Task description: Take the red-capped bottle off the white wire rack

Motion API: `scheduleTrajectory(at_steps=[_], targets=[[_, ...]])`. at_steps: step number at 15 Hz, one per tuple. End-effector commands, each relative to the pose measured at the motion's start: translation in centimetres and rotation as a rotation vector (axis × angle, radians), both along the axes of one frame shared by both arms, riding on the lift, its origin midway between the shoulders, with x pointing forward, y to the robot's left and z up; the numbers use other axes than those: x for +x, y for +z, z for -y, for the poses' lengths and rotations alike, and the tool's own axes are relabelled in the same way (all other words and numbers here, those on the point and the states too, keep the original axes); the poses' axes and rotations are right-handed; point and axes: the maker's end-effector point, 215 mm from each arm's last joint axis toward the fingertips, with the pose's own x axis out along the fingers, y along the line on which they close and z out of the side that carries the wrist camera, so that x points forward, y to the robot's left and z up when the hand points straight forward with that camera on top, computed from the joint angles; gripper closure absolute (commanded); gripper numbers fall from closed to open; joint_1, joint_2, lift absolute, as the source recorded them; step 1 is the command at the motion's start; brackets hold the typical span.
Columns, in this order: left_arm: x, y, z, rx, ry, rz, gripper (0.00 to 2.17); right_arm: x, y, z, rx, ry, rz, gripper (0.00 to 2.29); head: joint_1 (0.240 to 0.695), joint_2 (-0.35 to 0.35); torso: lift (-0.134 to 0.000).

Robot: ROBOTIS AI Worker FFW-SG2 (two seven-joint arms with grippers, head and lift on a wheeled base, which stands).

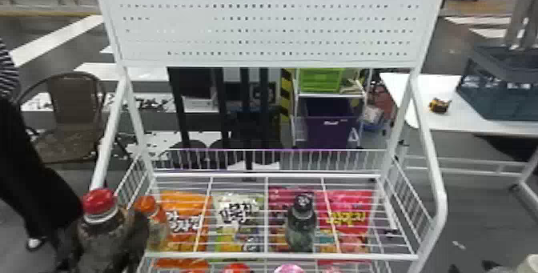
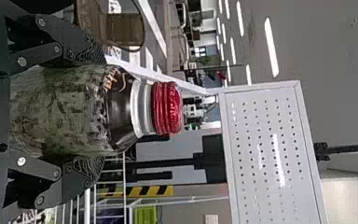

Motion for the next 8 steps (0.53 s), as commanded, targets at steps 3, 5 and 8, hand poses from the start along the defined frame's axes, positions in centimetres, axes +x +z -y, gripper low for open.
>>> scheduleTrajectory(at_steps=[3,5,8], targets=[[-0.22,0.39,-1.27,0.002,0.022,0.006,2.15,-0.07,0.17,-0.14,0.002,0.002,0.003,1.43,0.499,0.000,0.000],[-0.31,0.26,-1.27,0.000,0.023,0.003,2.15,-0.12,0.23,-0.12,0.003,0.002,0.005,1.43,0.499,0.000,0.000],[-0.37,0.07,-1.22,-0.004,0.025,-0.001,2.15,-0.13,0.14,-0.14,0.001,0.003,0.003,1.43,0.499,0.000,0.000]])
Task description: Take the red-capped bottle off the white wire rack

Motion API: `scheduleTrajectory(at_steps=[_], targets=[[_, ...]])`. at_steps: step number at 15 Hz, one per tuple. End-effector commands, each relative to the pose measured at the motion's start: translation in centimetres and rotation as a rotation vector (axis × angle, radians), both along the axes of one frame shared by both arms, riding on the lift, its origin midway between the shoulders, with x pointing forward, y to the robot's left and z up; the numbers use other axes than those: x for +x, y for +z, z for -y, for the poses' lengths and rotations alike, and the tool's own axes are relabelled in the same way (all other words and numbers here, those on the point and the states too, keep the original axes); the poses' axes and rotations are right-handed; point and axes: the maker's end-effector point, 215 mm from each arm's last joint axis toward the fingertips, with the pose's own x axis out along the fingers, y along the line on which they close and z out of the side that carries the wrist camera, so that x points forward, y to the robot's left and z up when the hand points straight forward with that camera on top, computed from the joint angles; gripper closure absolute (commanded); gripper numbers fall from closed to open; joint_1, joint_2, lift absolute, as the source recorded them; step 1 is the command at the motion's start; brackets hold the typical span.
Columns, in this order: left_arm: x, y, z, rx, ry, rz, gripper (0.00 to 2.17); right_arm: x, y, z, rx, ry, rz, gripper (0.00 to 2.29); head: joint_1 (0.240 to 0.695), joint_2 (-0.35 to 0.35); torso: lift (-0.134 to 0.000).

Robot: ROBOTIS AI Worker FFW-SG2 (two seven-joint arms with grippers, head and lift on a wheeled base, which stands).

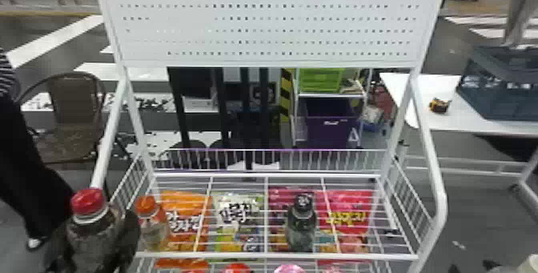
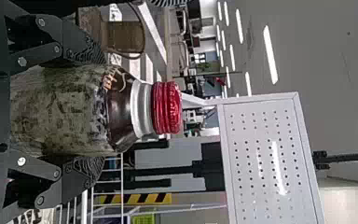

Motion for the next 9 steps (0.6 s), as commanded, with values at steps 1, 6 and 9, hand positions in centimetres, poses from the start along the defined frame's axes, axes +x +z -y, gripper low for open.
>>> scheduleTrajectory(at_steps=[1,6,9], targets=[[-0.09,-0.18,0.02,-0.001,0.000,-0.004,2.15,-0.01,-0.04,0.00,0.000,0.000,-0.001,1.43,0.499,0.000,0.000],[-0.13,0.12,-0.05,-0.002,0.003,0.004,2.15,0.04,0.02,-0.01,0.001,0.001,0.001,1.43,0.499,0.000,0.000],[-0.13,0.04,-0.06,-0.001,0.003,0.003,2.15,0.05,-0.10,-0.02,0.001,0.003,-0.001,1.43,0.499,0.000,0.000]])
